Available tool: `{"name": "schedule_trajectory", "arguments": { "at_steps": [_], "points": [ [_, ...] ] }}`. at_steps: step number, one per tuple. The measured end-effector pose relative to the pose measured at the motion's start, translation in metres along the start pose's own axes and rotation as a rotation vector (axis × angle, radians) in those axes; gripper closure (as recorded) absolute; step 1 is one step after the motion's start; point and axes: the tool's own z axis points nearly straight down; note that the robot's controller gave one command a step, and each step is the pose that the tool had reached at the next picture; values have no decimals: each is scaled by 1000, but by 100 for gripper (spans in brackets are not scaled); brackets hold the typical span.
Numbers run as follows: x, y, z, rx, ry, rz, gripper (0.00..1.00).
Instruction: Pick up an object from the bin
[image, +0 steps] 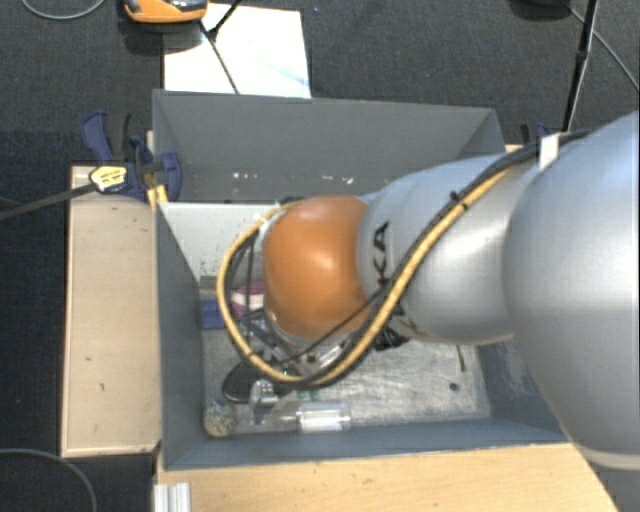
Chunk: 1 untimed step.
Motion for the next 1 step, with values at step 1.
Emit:
{"name": "schedule_trajectory", "arguments": {
  "at_steps": [1],
  "points": [
    [-31,-47,85,1,-3,-6,0]
  ]
}}
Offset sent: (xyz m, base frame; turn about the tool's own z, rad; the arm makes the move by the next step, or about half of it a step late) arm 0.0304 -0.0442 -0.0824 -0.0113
